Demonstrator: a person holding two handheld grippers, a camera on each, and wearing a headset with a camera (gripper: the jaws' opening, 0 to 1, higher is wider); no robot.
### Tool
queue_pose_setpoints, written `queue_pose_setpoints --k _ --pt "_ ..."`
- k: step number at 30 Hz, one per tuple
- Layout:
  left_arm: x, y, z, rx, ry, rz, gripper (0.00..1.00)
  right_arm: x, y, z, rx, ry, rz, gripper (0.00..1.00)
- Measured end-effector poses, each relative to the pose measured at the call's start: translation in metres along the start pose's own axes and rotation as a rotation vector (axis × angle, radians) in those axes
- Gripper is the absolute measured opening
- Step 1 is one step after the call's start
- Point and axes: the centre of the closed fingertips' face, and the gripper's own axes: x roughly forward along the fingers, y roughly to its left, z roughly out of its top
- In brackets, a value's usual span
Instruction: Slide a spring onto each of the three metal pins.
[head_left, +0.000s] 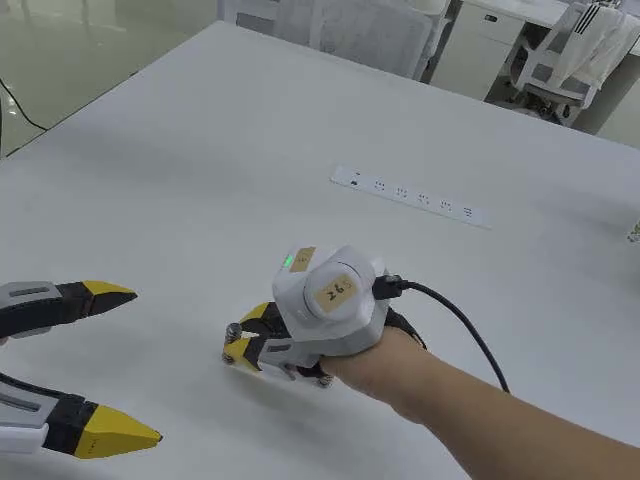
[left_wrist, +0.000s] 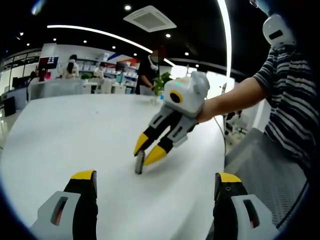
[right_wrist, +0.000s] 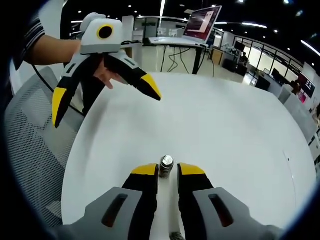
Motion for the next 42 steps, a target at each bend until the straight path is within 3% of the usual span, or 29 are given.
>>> queue_pose_setpoints --k 14,26,33,42 --pt "0.006 -0.001 0.012 0.011 -0.014 -0.009 0.94 -0.007 0.001 0.009 0.027 -0.035 -0.001 0.14" --pt "0.017 0.0 0.021 0.008 -0.03 -0.016 0.93 -0.036 -0.005 0.016 0.074 -0.126 -0.049 0.15" --pt "0.022 -0.002 0.024 0.013 -0.034 -0.027 0.93 -0.054 -0.006 0.009 0.105 -0.155 -0.082 0.23" --pt "0.029 -0.004 0.028 0.018 -0.038 -0.04 0.95 -0.079 -0.006 0.004 0.182 -0.247 -0.129 0.36"
